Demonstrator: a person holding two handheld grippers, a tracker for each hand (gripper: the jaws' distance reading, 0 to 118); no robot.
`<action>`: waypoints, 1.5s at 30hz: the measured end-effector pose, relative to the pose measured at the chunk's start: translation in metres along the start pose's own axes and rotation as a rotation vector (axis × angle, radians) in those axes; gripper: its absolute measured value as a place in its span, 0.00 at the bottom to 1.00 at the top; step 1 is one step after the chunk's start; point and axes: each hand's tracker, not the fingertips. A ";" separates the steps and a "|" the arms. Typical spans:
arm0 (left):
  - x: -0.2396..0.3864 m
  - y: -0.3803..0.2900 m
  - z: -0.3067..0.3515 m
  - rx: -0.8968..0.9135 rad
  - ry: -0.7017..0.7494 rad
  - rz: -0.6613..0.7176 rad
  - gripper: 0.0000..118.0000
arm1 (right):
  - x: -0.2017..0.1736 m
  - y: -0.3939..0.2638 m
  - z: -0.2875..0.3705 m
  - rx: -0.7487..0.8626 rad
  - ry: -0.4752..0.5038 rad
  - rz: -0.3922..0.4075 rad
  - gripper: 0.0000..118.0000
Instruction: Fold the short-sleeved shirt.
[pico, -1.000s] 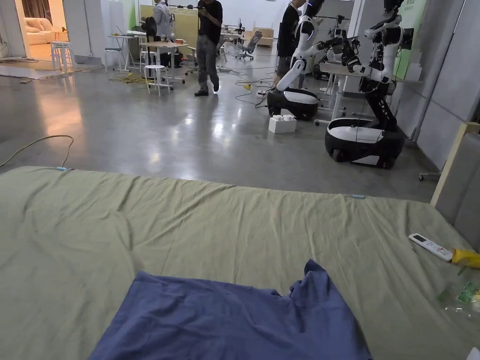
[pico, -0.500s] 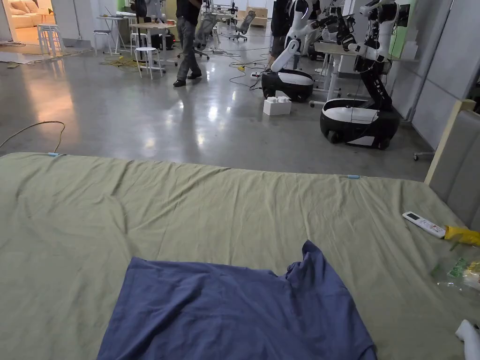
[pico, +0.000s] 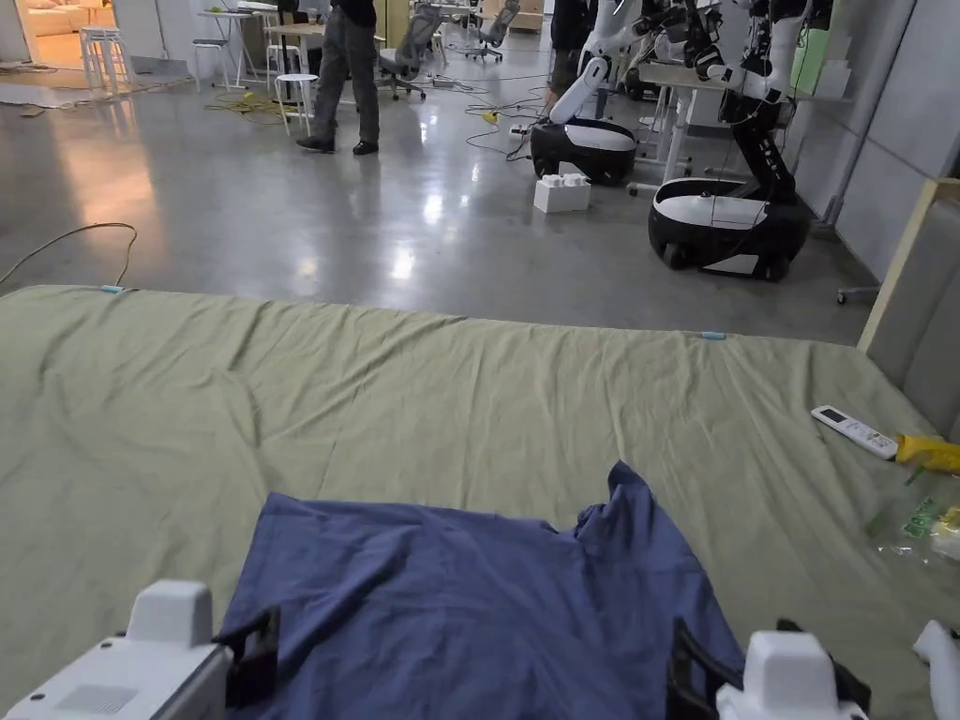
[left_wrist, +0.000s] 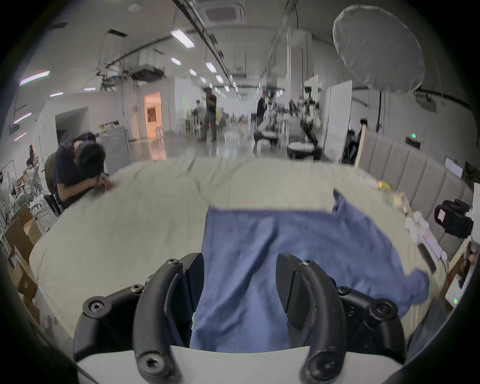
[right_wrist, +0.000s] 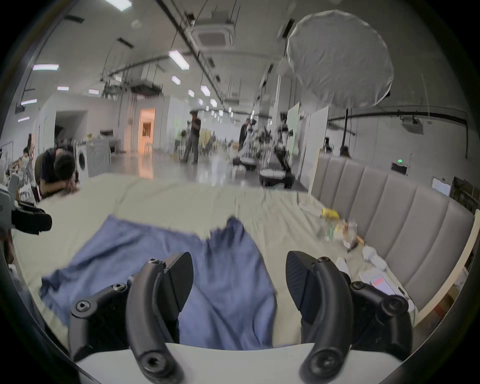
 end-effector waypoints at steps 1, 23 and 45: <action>0.005 0.007 0.002 0.047 0.009 0.009 0.43 | -0.005 0.008 -0.001 0.033 -0.008 -0.008 0.60; -0.017 0.036 -0.026 0.159 0.066 0.104 0.01 | -0.029 0.051 -0.042 0.234 0.018 -0.004 0.01; -0.094 0.059 -0.340 -0.431 0.015 0.218 0.60 | -0.002 -0.022 -0.130 -0.042 -0.009 0.014 0.01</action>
